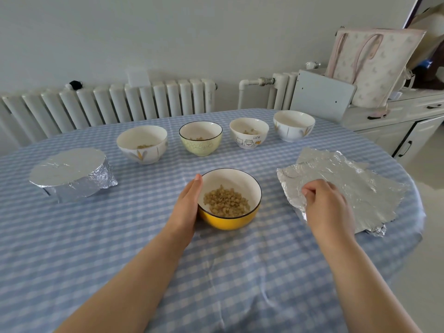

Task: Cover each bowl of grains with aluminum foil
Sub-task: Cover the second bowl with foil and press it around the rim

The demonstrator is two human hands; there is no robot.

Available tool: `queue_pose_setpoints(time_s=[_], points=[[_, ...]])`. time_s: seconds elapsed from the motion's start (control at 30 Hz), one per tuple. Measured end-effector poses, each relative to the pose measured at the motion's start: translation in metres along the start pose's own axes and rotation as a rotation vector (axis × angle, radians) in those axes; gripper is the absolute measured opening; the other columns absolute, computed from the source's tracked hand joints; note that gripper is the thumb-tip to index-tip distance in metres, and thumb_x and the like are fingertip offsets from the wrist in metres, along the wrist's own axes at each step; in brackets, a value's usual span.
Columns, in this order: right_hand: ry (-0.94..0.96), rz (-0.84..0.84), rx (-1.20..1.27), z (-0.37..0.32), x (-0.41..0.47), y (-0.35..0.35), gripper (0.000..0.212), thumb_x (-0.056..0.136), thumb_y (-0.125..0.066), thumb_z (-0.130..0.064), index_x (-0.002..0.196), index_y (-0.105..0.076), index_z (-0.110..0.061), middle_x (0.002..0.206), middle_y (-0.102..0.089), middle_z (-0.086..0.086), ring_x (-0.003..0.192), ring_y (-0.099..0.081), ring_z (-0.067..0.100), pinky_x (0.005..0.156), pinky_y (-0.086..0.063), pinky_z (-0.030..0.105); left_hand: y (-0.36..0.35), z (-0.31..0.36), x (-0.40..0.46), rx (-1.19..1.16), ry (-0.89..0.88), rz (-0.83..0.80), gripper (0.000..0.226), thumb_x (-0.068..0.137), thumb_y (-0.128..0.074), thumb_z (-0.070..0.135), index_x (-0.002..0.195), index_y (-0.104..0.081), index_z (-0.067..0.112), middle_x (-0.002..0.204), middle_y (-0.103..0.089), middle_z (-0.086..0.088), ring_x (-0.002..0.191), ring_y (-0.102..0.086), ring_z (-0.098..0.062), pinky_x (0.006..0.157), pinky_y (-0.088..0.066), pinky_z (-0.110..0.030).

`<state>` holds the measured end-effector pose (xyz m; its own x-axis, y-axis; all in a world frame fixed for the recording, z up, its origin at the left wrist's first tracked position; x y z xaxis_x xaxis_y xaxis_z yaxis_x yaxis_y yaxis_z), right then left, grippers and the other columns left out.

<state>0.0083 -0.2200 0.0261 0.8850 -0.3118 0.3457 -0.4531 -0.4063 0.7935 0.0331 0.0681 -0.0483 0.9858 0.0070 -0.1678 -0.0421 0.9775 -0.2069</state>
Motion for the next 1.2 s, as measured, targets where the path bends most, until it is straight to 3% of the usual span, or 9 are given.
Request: queue_pose_setpoints(time_s=[0.1, 0.17, 0.27, 0.53, 0.7, 0.77, 0.83, 1.07, 1.2], points=[[0.022, 0.002, 0.016, -0.005, 0.002, 0.002, 0.017, 0.097, -0.054, -0.027, 0.107, -0.062, -0.016, 0.115, -0.059, 0.006, 0.105, -0.049, 0.029, 0.073, -0.037, 0.035, 0.0, 0.0, -0.001, -0.004, 0.003, -0.003, 0.051, 0.098, -0.036, 0.057, 0.126, -0.062, 0.024, 0.117, -0.07, -0.002, 0.111, -0.066, -0.021, 0.103, -0.046, -0.048], [0.023, -0.089, -0.149, -0.003, 0.003, -0.014, 0.041, 0.093, -0.056, -0.043, 0.125, -0.054, -0.017, 0.131, -0.051, 0.008, 0.121, -0.043, 0.029, 0.092, -0.038, 0.039, 0.0, 0.0, -0.001, -0.002, 0.006, 0.003, 0.05, 0.099, -0.035, 0.057, 0.125, -0.062, 0.024, 0.117, -0.07, -0.001, 0.111, -0.065, -0.02, 0.103, -0.046, -0.048], [-0.012, -0.284, -0.351, 0.011, -0.002, -0.052, 0.079, 0.089, -0.049, -0.061, 0.148, -0.026, -0.013, 0.158, -0.019, 0.015, 0.146, -0.013, 0.033, 0.116, -0.017, 0.046, 0.0, -0.001, 0.0, 0.007, 0.014, 0.001, 0.051, 0.097, -0.036, 0.06, 0.126, -0.062, 0.025, 0.119, -0.07, 0.001, 0.113, -0.064, -0.019, 0.105, -0.044, -0.047], [0.038, -0.466, -0.264, 0.005, -0.011, -0.089, 0.096, 0.081, -0.039, -0.078, 0.153, -0.016, -0.018, 0.162, -0.001, 0.012, 0.149, 0.008, 0.028, 0.116, 0.004, 0.055, 0.001, -0.002, 0.002, 0.01, 0.009, -0.007, 0.052, 0.097, -0.036, 0.061, 0.127, -0.061, 0.027, 0.121, -0.069, 0.001, 0.114, -0.063, -0.02, 0.106, -0.043, -0.048], [0.164, -0.358, -0.212, -0.009, -0.021, -0.087, 0.06, 0.093, -0.042, -0.06, 0.14, -0.042, -0.023, 0.157, -0.028, 0.005, 0.148, -0.016, 0.022, 0.118, -0.01, 0.043, -0.001, 0.003, -0.001, 0.026, -0.045, -0.001, 0.049, 0.099, -0.036, 0.057, 0.124, -0.063, 0.025, 0.119, -0.07, 0.001, 0.114, -0.064, -0.019, 0.104, -0.045, -0.045], [0.239, -0.214, -0.193, -0.022, -0.022, -0.071, 0.033, 0.093, -0.048, -0.048, 0.113, -0.059, -0.025, 0.129, -0.058, -0.003, 0.126, -0.049, 0.018, 0.102, -0.034, 0.032, 0.004, 0.014, -0.005, 0.061, -0.14, 0.073, 0.043, 0.099, -0.041, 0.054, 0.124, -0.062, 0.027, 0.118, -0.069, 0.005, 0.113, -0.062, -0.015, 0.1, -0.047, -0.037], [0.254, -0.175, -0.194, -0.028, -0.025, -0.064, 0.022, 0.094, -0.048, -0.042, 0.097, -0.061, -0.024, 0.103, -0.065, -0.008, 0.102, -0.058, 0.016, 0.078, -0.044, 0.03, 0.014, 0.032, -0.011, 0.132, -0.28, 0.177, 0.044, 0.095, -0.046, 0.057, 0.126, -0.059, 0.029, 0.123, -0.063, 0.011, 0.118, -0.057, -0.009, 0.097, -0.045, -0.029], [0.188, 0.098, 0.052, -0.024, -0.022, -0.024, 0.011, 0.092, -0.061, -0.02, 0.09, -0.066, -0.011, 0.083, -0.07, 0.008, 0.076, -0.062, 0.034, 0.056, -0.034, 0.03, 0.026, 0.051, -0.016, 0.155, -0.38, 0.261, 0.047, 0.092, -0.042, 0.057, 0.122, -0.061, 0.025, 0.126, -0.061, 0.015, 0.121, -0.053, -0.002, 0.103, -0.041, -0.031], [0.331, 0.372, 0.263, -0.05, -0.026, 0.033, 0.007, 0.086, -0.067, -0.018, 0.086, -0.068, -0.012, 0.073, -0.072, 0.003, 0.063, -0.061, 0.021, 0.053, -0.033, 0.027, 0.037, 0.06, -0.017, 0.137, -0.418, 0.315, 0.033, 0.102, -0.038, 0.045, 0.111, -0.064, 0.026, 0.121, -0.064, 0.012, 0.117, -0.057, -0.006, 0.102, -0.044, -0.034]])
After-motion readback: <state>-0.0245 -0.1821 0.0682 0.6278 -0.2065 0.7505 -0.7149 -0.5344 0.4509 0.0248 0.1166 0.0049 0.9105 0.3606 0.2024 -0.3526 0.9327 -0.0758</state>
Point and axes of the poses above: each hand's wrist, its own x-axis towards the middle knuckle, its own y-axis out of the back of the hand, z = x × y, the point moved 10 cm from there along x, towards the middle knuckle
